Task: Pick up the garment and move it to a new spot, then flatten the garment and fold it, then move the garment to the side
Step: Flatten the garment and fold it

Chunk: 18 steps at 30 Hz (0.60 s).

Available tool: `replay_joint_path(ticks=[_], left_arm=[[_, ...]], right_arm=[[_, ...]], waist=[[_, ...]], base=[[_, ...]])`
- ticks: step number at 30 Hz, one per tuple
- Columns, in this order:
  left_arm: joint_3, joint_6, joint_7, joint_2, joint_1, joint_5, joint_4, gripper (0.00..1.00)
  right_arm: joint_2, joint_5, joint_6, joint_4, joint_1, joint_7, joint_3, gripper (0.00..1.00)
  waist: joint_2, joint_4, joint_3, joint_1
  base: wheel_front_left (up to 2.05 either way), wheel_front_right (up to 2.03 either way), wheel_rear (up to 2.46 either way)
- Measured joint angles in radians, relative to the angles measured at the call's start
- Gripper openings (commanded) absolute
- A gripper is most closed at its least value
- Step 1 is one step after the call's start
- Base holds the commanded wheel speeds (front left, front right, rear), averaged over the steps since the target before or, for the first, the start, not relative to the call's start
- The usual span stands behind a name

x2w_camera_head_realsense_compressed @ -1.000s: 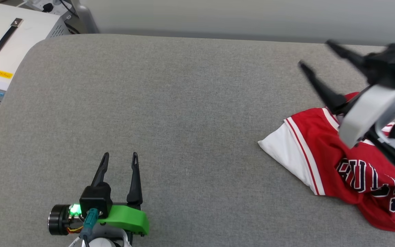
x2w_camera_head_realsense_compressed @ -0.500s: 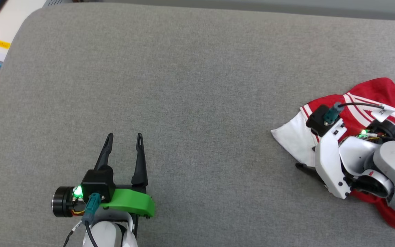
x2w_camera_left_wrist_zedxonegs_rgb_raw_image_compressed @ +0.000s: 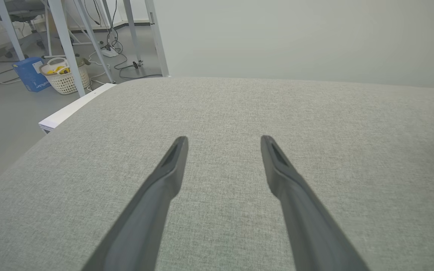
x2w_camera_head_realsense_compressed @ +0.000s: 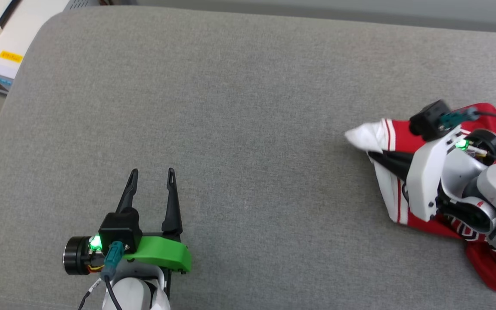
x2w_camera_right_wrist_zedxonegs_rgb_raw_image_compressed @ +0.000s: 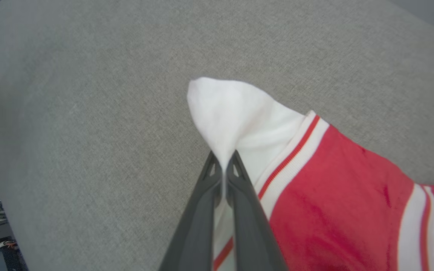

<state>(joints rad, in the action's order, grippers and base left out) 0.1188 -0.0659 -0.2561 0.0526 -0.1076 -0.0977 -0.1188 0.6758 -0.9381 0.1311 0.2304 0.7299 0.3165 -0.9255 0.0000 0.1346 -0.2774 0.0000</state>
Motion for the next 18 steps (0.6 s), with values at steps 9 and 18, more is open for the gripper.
replay_joint_path(ticks=[9,18], left_arm=[[0.001,0.002,0.000,0.000,0.015,0.000,0.004,1.00],[0.021,0.005,0.000,0.000,0.008,-0.008,0.011,1.00]], right_arm=[[0.016,-0.143,0.000,-0.135,0.002,-0.098,0.097,0.00],[-0.130,-0.209,0.000,-0.181,0.115,-0.053,0.040,0.00]], waist=[[0.0000,-0.014,0.058,0.0000],[0.0000,0.030,0.023,0.0000]], base=[[0.00,0.00,0.00],[0.00,0.00,0.00]])
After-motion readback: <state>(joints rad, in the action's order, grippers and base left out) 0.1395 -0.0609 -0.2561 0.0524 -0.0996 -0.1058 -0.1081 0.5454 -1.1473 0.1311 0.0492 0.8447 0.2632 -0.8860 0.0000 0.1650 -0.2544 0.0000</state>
